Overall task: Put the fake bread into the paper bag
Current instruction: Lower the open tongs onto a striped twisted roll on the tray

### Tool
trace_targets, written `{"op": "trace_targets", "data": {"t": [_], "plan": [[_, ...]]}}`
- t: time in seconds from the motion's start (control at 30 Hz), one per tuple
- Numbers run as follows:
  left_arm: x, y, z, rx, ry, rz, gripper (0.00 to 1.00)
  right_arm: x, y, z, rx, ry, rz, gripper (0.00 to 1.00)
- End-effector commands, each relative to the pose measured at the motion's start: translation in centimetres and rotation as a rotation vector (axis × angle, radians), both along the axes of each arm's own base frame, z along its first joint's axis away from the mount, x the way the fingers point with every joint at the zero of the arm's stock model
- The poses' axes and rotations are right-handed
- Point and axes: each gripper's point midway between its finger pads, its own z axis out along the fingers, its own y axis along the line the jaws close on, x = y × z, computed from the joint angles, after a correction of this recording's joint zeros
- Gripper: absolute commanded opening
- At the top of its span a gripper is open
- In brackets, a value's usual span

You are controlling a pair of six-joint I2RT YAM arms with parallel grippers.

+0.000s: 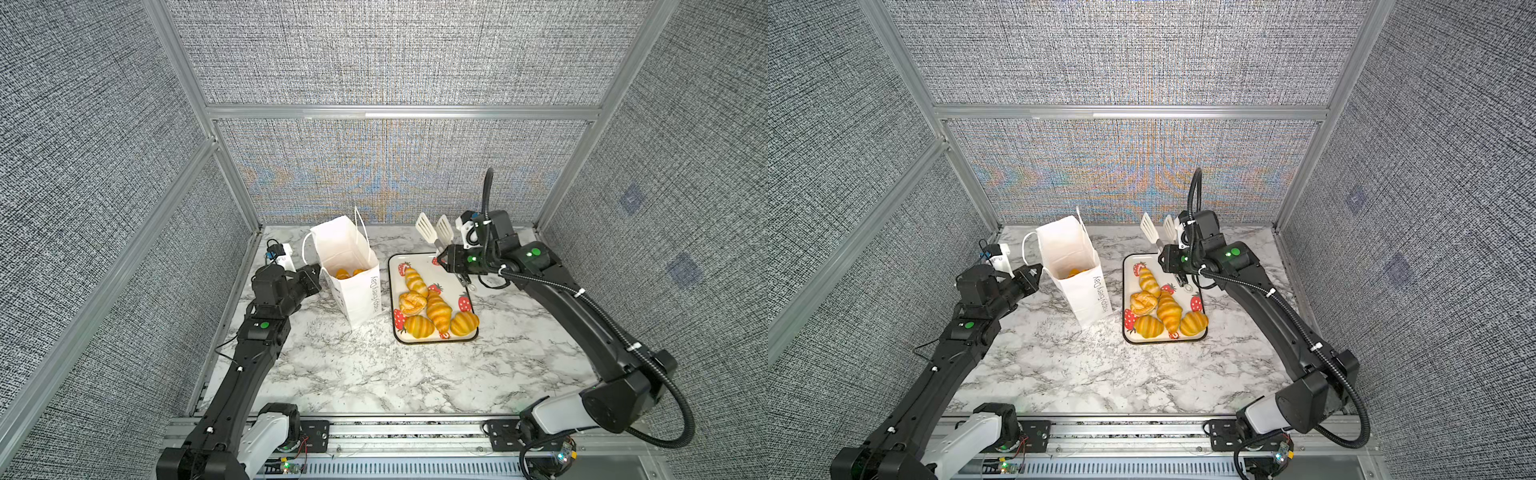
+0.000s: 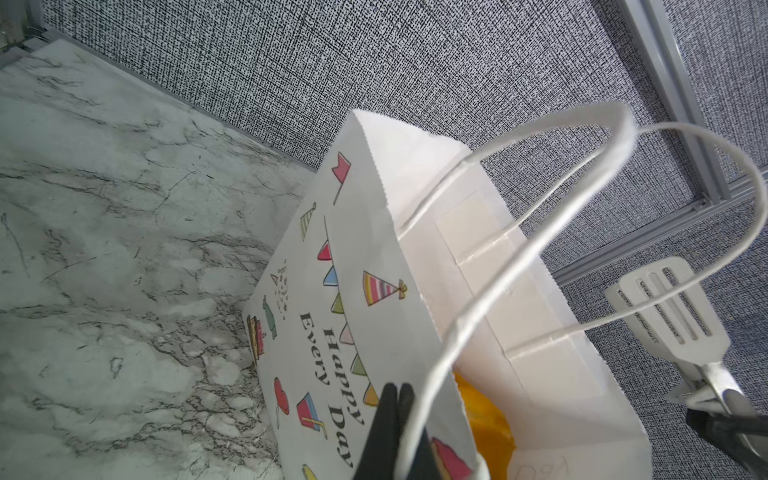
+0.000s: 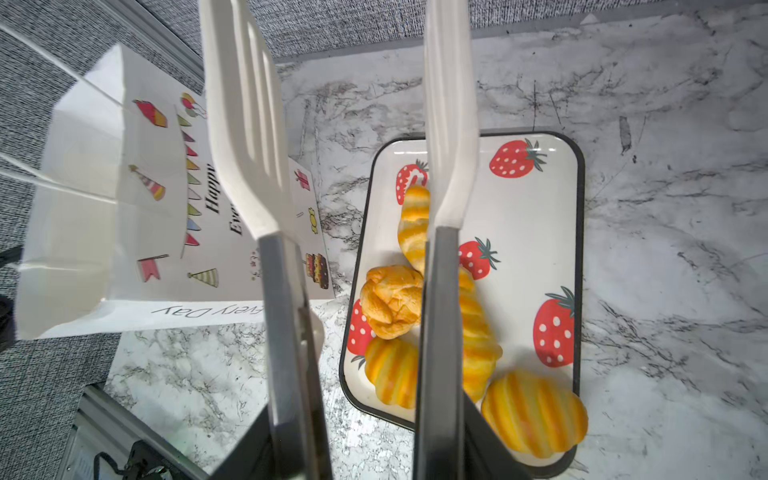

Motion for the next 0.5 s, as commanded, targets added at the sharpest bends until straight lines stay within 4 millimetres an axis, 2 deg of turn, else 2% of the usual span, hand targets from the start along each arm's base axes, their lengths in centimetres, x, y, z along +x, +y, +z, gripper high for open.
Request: {"op": "trace_targets", "data": {"t": [0.0,0.47], "plan": [[0.0,-0.1,0.1,0.001,0.002,-0.009,0.00,0.5,0.1,-1.2,0.006,0.026,-0.024,0.50],[-0.1,-0.1,-0.2,0.008,0.007,-0.011,0.00,1.4,0.5,-8.3,-0.083,0.198,-0.038,0.50]]}}
